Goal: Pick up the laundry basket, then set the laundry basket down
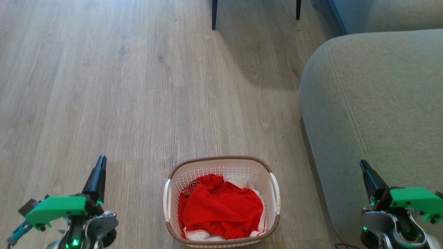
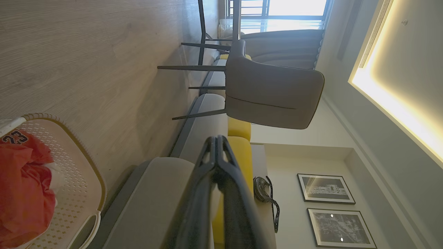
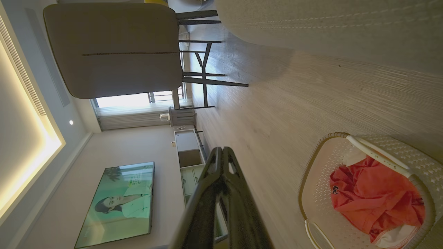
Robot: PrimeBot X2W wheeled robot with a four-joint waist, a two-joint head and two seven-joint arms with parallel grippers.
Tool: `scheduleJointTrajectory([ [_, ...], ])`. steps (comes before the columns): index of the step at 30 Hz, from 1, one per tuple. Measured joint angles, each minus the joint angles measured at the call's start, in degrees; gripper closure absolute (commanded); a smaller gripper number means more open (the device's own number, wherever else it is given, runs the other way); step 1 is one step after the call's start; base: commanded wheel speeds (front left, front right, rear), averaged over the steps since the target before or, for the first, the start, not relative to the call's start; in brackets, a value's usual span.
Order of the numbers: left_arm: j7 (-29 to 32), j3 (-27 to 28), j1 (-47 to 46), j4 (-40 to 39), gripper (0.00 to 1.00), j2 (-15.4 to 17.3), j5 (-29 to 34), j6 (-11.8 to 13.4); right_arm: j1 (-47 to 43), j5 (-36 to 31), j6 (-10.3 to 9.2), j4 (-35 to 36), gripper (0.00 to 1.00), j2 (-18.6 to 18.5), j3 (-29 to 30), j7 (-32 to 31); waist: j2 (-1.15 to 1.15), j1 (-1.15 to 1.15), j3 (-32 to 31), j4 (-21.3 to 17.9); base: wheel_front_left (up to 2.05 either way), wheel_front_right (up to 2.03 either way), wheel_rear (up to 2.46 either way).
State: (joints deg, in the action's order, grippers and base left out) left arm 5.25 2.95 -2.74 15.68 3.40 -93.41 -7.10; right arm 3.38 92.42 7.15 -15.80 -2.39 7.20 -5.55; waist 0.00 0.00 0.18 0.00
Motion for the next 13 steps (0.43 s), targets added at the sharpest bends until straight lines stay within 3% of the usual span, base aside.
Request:
scheduleJointTrajectory([
  [13,0.23,0.55,-0.01,0.01,1.0,-0.11,0.15,0.0,0.0,0.0,0.0,0.0,1.0,0.01,0.04,-0.42,0.0,0.0,0.0,0.0,0.0,0.0,0.0],
])
